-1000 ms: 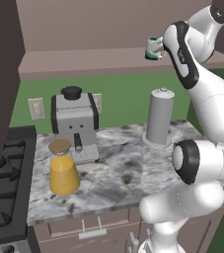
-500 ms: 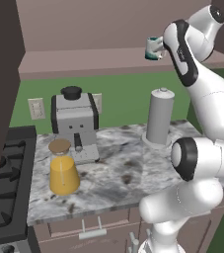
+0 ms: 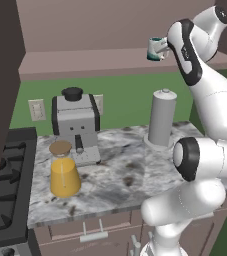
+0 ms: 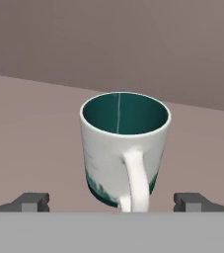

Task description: There is a tray on the dining counter. Grab the cup, mug, and pitcher and place them on the tray. The pitcher may be placed next to the tray if it cannot fit the tray.

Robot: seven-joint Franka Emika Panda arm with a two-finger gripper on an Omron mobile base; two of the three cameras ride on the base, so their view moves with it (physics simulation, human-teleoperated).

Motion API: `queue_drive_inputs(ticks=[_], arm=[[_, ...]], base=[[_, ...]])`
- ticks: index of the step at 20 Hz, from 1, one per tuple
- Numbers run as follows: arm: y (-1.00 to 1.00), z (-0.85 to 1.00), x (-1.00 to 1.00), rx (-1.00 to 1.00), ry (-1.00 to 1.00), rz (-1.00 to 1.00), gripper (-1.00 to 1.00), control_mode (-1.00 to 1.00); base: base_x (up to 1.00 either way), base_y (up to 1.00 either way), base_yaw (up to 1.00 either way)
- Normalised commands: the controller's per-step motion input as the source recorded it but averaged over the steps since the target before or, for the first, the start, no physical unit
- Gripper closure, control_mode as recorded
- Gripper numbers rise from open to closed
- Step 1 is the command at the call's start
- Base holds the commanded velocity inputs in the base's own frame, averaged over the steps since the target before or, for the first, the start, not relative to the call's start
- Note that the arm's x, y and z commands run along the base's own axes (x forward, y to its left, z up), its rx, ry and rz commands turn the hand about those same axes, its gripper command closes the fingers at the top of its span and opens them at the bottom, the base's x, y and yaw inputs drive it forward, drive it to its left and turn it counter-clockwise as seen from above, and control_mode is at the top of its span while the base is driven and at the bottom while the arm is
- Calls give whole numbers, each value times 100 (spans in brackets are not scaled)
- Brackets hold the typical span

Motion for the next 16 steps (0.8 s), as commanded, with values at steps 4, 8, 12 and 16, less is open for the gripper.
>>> queue_drive_inputs(ticks=[4,8,12,16], arm=[[-1,0,10,0,0,3,-100,-100],[-1,0,9,0,0,2,-100,-100],[-6,0,8,1,0,2,-100,-100],[-5,0,9,1,1,1,-100,-100]], base=[[0,0,0],[0,0,0],[0,0,0],[0,0,0]])
